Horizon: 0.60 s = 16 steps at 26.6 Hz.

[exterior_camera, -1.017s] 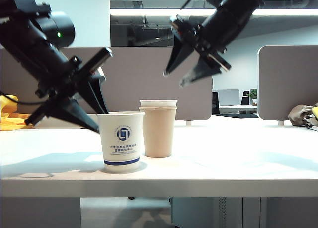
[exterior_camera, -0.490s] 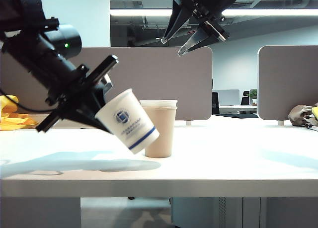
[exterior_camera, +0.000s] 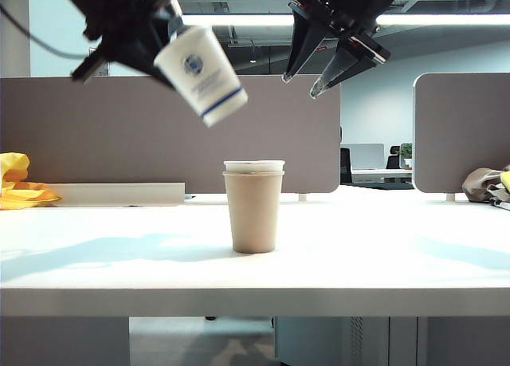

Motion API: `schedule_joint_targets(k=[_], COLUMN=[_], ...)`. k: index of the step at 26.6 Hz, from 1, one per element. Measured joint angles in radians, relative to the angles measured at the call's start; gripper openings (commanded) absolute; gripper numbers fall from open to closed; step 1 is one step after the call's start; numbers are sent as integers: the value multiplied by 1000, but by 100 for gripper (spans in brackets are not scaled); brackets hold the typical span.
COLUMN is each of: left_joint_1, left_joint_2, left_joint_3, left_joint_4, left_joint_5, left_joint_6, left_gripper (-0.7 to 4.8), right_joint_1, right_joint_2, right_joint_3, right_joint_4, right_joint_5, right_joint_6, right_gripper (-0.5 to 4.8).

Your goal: Pick up all the paper cups on the table one by one and stack them together.

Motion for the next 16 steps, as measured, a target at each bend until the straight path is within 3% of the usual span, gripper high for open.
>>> schedule_joint_targets(k=[16], left_joint_1=[-54], left_joint_2=[168], left_joint_3=[64], left_joint_4=[156], left_joint_5=[9], left_joint_6=[-40], left_gripper=[-6], right_joint_1=[-1], right_joint_2=[-73], right_joint_3=[0], right_joint_4=[-29], right_joint_5=[10], right_joint_6=[0], right_gripper=[241])
